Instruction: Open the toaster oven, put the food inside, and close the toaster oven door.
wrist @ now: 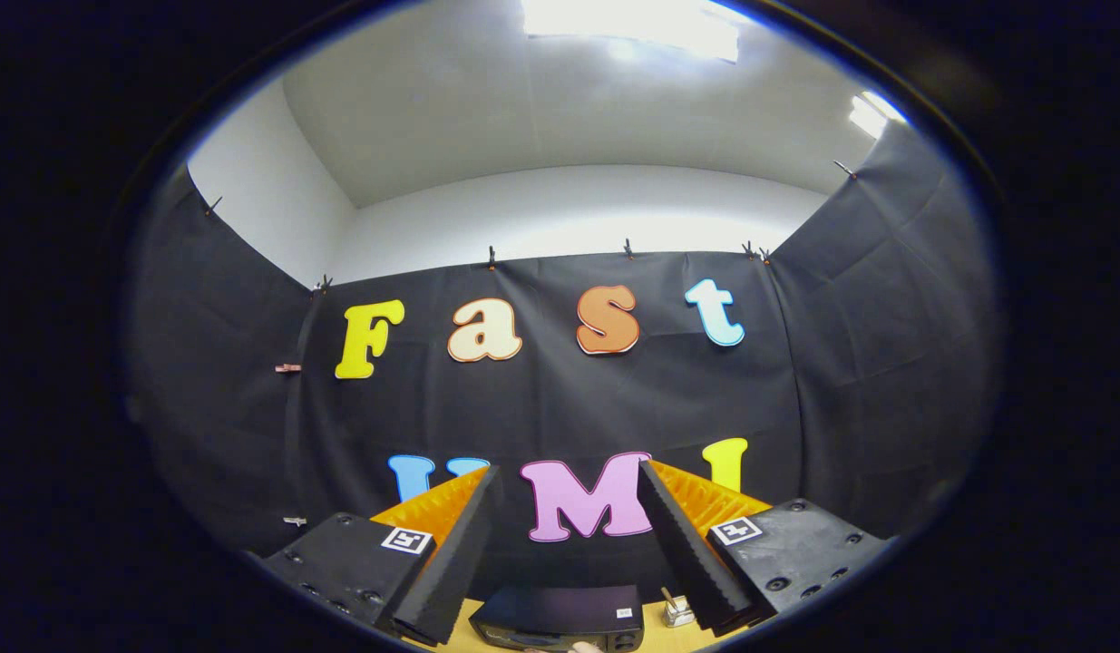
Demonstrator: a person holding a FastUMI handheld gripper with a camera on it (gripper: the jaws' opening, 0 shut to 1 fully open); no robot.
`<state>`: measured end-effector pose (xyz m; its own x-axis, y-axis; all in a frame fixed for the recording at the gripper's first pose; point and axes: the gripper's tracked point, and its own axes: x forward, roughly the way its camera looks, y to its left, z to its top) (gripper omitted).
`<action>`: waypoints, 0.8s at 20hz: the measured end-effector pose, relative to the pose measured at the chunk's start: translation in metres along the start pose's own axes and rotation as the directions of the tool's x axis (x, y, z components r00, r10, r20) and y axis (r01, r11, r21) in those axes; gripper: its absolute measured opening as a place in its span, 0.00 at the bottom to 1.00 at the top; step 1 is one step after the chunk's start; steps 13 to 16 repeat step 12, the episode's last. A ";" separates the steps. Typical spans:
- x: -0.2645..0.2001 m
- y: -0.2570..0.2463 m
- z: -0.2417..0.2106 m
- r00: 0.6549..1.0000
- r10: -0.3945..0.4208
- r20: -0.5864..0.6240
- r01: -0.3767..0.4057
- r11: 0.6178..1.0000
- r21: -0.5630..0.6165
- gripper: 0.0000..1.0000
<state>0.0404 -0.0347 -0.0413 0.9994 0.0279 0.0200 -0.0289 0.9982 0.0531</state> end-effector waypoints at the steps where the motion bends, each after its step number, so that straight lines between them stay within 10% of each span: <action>1: 0.002 -0.002 -0.001 1.000 -0.006 -0.002 0.006 1.000 -0.004 0.95; 16: 0.004 0.005 -0.001 1.000 -0.009 -0.006 0.009 1.000 -0.010 0.96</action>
